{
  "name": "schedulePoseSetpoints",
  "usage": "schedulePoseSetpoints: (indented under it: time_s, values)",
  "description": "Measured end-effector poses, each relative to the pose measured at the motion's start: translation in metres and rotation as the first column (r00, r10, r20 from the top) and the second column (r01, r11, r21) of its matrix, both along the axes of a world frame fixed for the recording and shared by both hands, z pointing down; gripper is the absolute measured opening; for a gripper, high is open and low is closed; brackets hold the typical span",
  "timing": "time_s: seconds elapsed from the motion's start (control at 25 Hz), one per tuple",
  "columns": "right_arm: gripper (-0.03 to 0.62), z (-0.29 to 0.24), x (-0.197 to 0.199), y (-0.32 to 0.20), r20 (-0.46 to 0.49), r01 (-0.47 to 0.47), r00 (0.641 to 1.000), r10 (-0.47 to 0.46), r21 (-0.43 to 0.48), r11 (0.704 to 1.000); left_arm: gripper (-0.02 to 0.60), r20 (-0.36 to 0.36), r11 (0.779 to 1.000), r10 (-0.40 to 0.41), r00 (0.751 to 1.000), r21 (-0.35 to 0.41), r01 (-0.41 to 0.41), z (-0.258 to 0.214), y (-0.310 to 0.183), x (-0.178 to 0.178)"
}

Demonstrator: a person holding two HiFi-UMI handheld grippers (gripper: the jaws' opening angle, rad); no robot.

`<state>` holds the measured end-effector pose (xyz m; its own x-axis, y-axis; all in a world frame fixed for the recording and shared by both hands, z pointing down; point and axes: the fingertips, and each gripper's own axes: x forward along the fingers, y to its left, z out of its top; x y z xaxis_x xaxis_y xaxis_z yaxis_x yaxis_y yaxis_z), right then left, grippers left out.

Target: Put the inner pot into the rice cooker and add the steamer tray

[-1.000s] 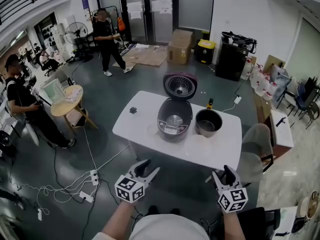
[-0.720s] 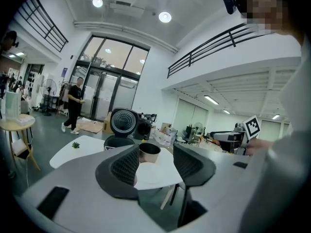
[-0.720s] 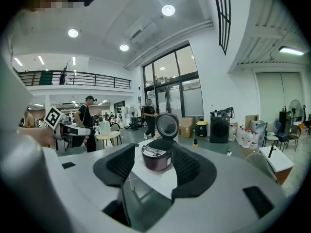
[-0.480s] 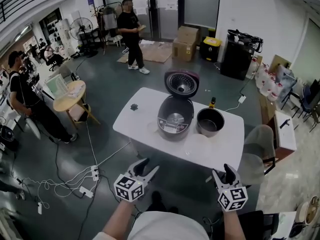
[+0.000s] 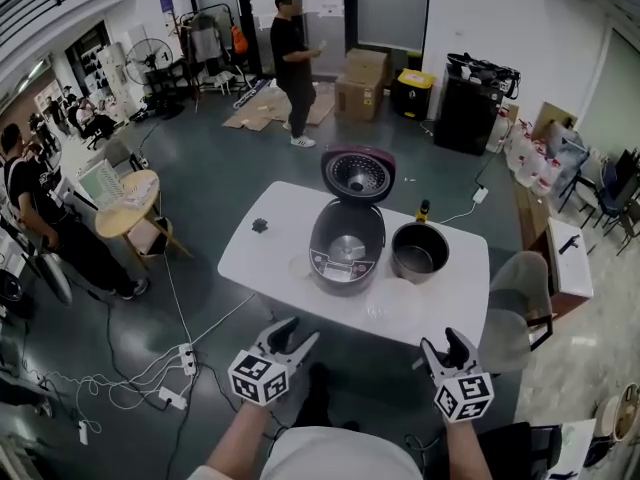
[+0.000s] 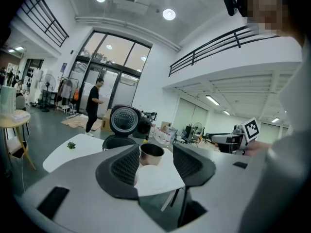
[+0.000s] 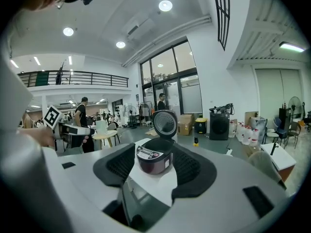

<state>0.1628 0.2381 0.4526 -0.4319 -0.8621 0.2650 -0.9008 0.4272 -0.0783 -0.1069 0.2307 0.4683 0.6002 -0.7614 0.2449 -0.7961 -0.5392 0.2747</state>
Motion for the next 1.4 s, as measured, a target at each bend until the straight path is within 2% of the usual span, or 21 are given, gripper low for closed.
schedulePoseSetpoints:
  time_s: [0.36,0.8,1.16,1.4]
  values:
    - [0.256,0.009,-0.017,-0.079,-0.013,-0.049,0.999,0.049,-0.029,0.998,0.238,0.001,0.998,0.067,0.998,-0.022,-0.067,0.007,-0.088,-0.008]
    - [0.256,0.015,-0.051,-0.17,-0.026,-0.114,0.993,0.113,-0.057,0.992,0.238,0.005,0.982,0.181,0.984,-0.056,-0.18,0.019,-0.191,-0.021]
    - [0.256,0.019,-0.056,-0.212,-0.061,-0.198,0.979,0.194,-0.074,0.977,0.244,0.007,0.955,0.291,0.957,-0.07,-0.289,0.025,-0.25,-0.018]
    - [0.256,0.021,-0.05,-0.227,-0.07,-0.228,0.973,0.222,-0.085,0.97,0.245,0.01,0.942,0.328,0.945,-0.086,-0.326,0.031,-0.274,-0.009]
